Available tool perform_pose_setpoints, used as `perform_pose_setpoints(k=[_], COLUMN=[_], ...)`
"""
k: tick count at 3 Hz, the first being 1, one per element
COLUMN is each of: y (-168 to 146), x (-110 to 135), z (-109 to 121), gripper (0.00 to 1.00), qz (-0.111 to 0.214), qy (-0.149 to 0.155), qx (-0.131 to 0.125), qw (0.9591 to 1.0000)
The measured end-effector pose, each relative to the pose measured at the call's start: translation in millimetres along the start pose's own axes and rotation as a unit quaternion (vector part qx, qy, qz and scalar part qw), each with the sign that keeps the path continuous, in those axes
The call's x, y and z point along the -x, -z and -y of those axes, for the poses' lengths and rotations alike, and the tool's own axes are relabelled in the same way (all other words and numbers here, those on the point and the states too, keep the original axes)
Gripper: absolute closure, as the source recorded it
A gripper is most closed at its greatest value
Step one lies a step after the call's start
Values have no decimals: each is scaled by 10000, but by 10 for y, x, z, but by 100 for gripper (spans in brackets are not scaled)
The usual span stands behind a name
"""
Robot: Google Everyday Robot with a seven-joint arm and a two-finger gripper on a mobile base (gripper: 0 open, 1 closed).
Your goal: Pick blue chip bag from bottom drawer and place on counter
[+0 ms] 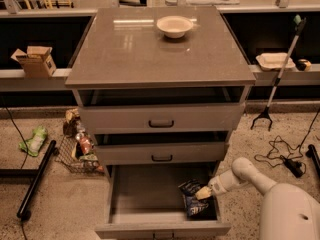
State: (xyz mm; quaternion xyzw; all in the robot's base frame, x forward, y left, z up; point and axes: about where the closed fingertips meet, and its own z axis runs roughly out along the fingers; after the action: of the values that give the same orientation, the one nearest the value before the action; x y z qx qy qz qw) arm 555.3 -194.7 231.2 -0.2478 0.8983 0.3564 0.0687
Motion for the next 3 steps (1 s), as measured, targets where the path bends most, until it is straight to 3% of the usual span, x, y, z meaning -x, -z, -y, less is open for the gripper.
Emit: perform_pose_setpoints(k=[1,2,3], y=[87,531,1128], x=[-14,48,93], z=[-76,-285,-722], gripper=[100,100,100], qz=[-14,232,367], qy=[142,814,1735], qx=[-123,-524,-998], qw=[9998,9950,9791])
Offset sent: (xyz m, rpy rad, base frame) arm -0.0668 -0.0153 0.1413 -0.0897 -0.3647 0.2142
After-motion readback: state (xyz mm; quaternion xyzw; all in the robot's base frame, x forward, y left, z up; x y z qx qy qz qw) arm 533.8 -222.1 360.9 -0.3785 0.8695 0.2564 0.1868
